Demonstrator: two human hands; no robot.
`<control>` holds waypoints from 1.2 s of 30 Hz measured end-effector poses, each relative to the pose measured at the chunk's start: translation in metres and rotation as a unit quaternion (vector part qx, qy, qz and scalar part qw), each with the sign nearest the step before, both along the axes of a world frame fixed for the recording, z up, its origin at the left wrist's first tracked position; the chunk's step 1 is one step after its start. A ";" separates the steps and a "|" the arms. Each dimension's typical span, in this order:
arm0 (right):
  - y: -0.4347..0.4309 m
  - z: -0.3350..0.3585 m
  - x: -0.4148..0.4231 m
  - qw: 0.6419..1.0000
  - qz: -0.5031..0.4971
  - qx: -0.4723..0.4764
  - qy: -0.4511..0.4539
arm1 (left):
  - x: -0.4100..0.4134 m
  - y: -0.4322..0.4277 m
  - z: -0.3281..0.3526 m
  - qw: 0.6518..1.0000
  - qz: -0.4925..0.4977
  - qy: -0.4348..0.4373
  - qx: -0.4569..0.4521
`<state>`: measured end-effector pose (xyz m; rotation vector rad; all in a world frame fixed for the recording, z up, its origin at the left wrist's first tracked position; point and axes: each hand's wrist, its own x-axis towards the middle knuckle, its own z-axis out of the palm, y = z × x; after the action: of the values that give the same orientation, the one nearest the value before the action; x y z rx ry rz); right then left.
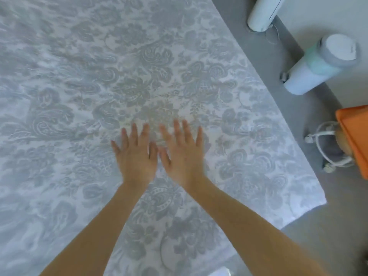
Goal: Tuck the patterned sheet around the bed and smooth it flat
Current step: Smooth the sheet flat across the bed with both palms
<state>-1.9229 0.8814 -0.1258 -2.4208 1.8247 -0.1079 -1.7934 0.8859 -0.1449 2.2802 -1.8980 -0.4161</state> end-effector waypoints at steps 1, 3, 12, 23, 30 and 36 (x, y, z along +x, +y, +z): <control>0.015 -0.009 0.004 0.995 0.090 0.039 0.013 | 0.000 0.028 -0.004 0.999 0.015 -0.026 0.014; 0.034 -0.027 -0.040 0.987 0.141 0.066 0.035 | -0.020 0.091 -0.018 0.997 -0.049 -0.038 0.042; 0.132 0.026 -0.210 0.925 -0.311 0.186 0.116 | -0.092 0.239 -0.002 0.958 -0.256 -0.028 0.123; 0.229 0.069 -0.188 0.923 -0.008 0.319 0.215 | -0.049 0.299 0.084 0.927 -0.094 0.020 0.362; 0.185 0.191 -0.180 0.981 0.014 0.176 0.079 | -0.053 0.276 0.190 0.976 0.031 0.035 0.211; 0.111 0.301 -0.211 0.991 0.064 0.115 -0.035 | -0.095 0.188 0.311 0.989 0.124 0.050 0.056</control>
<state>-2.1338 0.9927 0.1750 -2.3323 1.5525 0.0271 -1.8879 1.0743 0.1661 2.4744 -1.5549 -0.6029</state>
